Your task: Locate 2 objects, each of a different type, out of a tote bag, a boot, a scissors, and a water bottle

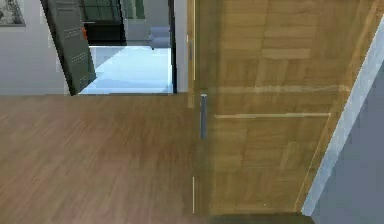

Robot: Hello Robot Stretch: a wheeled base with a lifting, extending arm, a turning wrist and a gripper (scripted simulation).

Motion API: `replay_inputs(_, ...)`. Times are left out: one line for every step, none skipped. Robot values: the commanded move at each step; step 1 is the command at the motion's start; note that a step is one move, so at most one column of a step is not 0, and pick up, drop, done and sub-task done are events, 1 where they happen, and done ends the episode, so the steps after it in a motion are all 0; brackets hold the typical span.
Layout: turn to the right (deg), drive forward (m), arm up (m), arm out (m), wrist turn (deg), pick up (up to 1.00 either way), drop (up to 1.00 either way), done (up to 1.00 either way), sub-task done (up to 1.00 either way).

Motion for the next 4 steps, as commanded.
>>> replay_inputs(0.0, 0.45, 0.0, 0.0, 0.0, 0.0, 0.0, 0.0, 0.0)
replay_inputs(-42.0, 0.0, 0.0, 0.0, 0.0, 0.0, 0.0, 0.0, 0.0)
replay_inputs(0.0, 0.45, 0.0, 0.0, 0.0, 0.0, 0.0, 0.0, 0.0)
replay_inputs(3.0, 0.0, 0.0, 0.0, 0.0, 0.0, 0.0, 0.0, 0.0)
